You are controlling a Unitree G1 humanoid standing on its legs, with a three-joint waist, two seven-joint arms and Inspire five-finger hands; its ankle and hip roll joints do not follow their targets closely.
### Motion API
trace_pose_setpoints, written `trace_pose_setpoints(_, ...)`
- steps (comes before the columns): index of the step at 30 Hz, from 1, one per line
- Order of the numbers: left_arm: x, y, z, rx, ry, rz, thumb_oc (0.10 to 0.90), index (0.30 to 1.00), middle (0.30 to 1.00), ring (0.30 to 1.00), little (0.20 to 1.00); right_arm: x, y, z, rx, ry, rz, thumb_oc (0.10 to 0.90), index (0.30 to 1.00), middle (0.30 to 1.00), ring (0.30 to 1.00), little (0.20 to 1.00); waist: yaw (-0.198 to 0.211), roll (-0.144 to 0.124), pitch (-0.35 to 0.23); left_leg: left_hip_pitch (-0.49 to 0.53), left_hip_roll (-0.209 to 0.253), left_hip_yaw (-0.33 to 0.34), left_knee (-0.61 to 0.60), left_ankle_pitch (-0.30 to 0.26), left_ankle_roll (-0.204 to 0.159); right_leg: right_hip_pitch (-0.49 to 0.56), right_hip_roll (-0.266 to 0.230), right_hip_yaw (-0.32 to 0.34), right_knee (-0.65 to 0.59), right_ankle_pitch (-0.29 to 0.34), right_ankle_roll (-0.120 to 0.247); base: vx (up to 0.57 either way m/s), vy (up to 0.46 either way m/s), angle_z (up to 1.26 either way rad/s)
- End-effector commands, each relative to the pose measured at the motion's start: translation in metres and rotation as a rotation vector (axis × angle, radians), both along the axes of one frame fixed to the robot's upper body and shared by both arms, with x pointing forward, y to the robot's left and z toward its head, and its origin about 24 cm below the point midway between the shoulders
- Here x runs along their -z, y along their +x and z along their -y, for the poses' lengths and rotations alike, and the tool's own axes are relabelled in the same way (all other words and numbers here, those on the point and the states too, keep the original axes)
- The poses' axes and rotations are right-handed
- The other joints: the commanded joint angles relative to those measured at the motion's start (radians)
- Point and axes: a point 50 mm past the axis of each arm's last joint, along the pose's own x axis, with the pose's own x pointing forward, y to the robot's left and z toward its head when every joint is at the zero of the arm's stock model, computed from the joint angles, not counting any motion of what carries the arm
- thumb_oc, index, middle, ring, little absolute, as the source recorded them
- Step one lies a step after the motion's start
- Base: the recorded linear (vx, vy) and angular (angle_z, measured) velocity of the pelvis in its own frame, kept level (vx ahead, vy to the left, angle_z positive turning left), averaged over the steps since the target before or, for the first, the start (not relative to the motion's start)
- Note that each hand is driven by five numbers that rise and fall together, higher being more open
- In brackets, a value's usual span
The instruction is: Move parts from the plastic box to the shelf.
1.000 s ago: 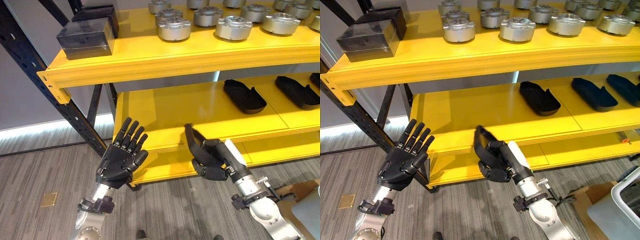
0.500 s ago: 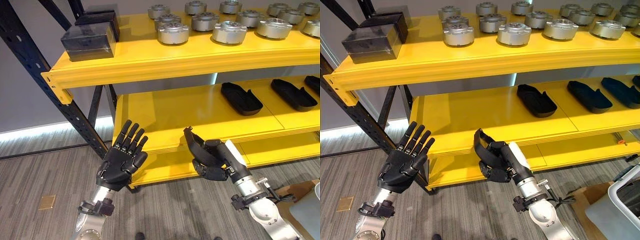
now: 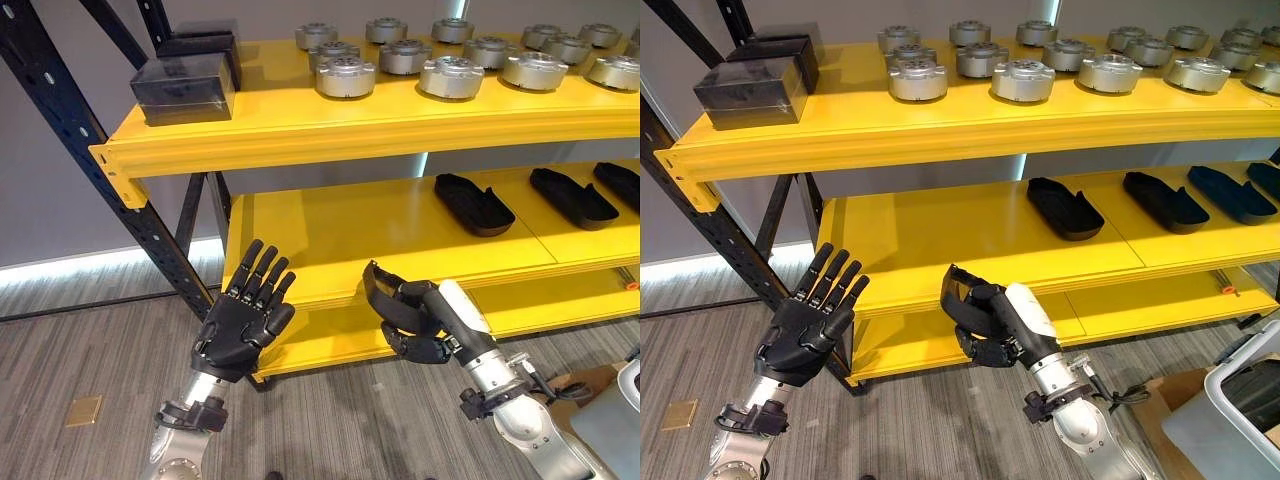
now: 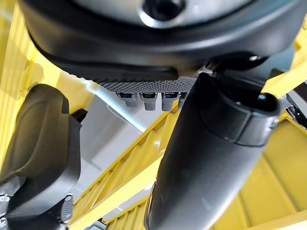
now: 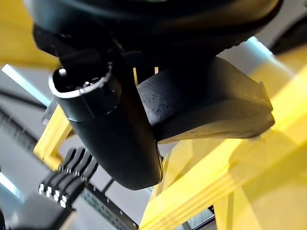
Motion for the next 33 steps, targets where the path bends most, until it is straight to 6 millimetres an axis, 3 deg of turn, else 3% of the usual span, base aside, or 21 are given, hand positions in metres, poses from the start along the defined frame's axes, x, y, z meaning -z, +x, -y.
trace_pose_setpoints(1, -0.035, 0.013, 0.004, 0.092, 0.007, 0.189, 0.900, 1.000, 1.000, 1.000, 1.000, -0.080, 0.023, -0.011, -0.087, 0.071, 0.477, 0.400, 0.300, 0.300, 0.300, 0.300, 0.050, -0.005, -0.013, 0.040, -0.060, 0.040, 0.027, -0.127, 0.080, 0.066, 0.076, -0.117, 0.071, -0.180, -0.085, 0.00, 0.000, 0.00)
trace_pose_setpoints(10, -0.024, 0.003, 0.000, 0.134, 0.011, 0.122, 0.900, 1.000, 1.000, 1.000, 1.000, -0.114, 0.043, -0.006, -0.037, -0.148, 0.719, 0.400, 0.300, 0.300, 0.300, 0.300, 0.104, -0.019, -0.005, 0.035, -0.055, 0.027, 0.024, -0.120, 0.081, 0.081, 0.082, -0.151, 0.069, -0.183, -0.092, 0.03, -0.009, 0.02)
trace_pose_setpoints(14, -0.021, 0.001, 0.000, 0.145, 0.010, 0.118, 0.900, 1.000, 1.000, 1.000, 1.000, -0.123, 0.050, -0.007, -0.037, -0.196, 0.744, 0.400, 0.300, 0.300, 0.300, 0.300, 0.119, -0.020, 0.000, 0.024, -0.056, 0.023, 0.038, -0.124, 0.082, 0.080, 0.081, -0.160, 0.073, -0.184, -0.095, 0.01, 0.011, 0.02)
trace_pose_setpoints(24, -0.017, 0.008, 0.007, 0.191, -0.010, 0.135, 0.900, 1.000, 1.000, 1.000, 1.000, -0.112, 0.079, 0.001, 0.007, -0.344, 0.657, 0.400, 0.300, 0.300, 0.300, 0.300, 0.145, -0.039, 0.047, -0.049, -0.084, 0.013, 0.204, -0.197, 0.113, 0.042, 0.075, -0.154, 0.168, -0.222, -0.117, -0.05, 0.081, 0.04)
trace_pose_setpoints(27, -0.015, 0.009, 0.008, 0.213, 0.006, 0.121, 0.900, 1.000, 1.000, 1.000, 1.000, -0.105, 0.082, 0.009, 0.036, -0.375, 0.627, 0.400, 0.300, 0.300, 0.300, 0.300, 0.145, -0.051, 0.066, -0.066, -0.102, -0.014, 0.251, -0.224, 0.131, 0.027, 0.093, -0.142, 0.237, -0.253, -0.127, 0.00, 0.065, 0.06)
trace_pose_setpoints(29, -0.013, 0.010, 0.011, 0.241, 0.025, 0.097, 0.900, 1.000, 1.000, 1.000, 1.000, -0.097, 0.083, 0.015, 0.062, -0.364, 0.589, 0.400, 0.300, 0.300, 0.300, 0.300, 0.141, -0.059, 0.081, -0.054, -0.116, -0.051, 0.262, -0.241, 0.157, -0.012, 0.096, -0.113, 0.371, -0.264, -0.115, 0.10, -0.007, 0.08)
trace_pose_setpoints(30, -0.013, 0.010, 0.013, 0.267, 0.032, 0.084, 0.900, 1.000, 1.000, 1.000, 1.000, -0.093, 0.082, 0.018, 0.075, -0.350, 0.566, 0.400, 0.300, 0.300, 0.300, 0.300, 0.135, -0.066, 0.087, -0.050, -0.131, -0.086, 0.261, -0.247, 0.174, -0.044, 0.088, -0.074, 0.423, -0.245, -0.100, 0.16, -0.127, 0.15)
trace_pose_setpoints(32, -0.013, 0.008, 0.012, 0.281, 0.053, 0.080, 0.900, 1.000, 1.000, 1.000, 1.000, -0.088, 0.079, 0.023, 0.078, -0.345, 0.558, 0.400, 0.300, 0.300, 0.300, 0.300, 0.131, -0.072, 0.091, -0.051, -0.139, -0.120, 0.268, -0.252, 0.184, -0.054, 0.060, -0.031, 0.410, -0.220, -0.082, 0.12, -0.243, 0.21)
trace_pose_setpoints(33, -0.014, 0.008, 0.012, 0.290, 0.045, 0.094, 0.900, 1.000, 1.000, 1.000, 1.000, -0.087, 0.074, 0.024, 0.070, -0.346, 0.565, 0.400, 0.300, 0.300, 0.300, 0.300, 0.135, -0.075, 0.094, -0.072, -0.132, -0.130, 0.283, -0.252, 0.179, -0.038, -0.003, -0.011, 0.324, -0.177, -0.068, 0.01, -0.242, 0.29)
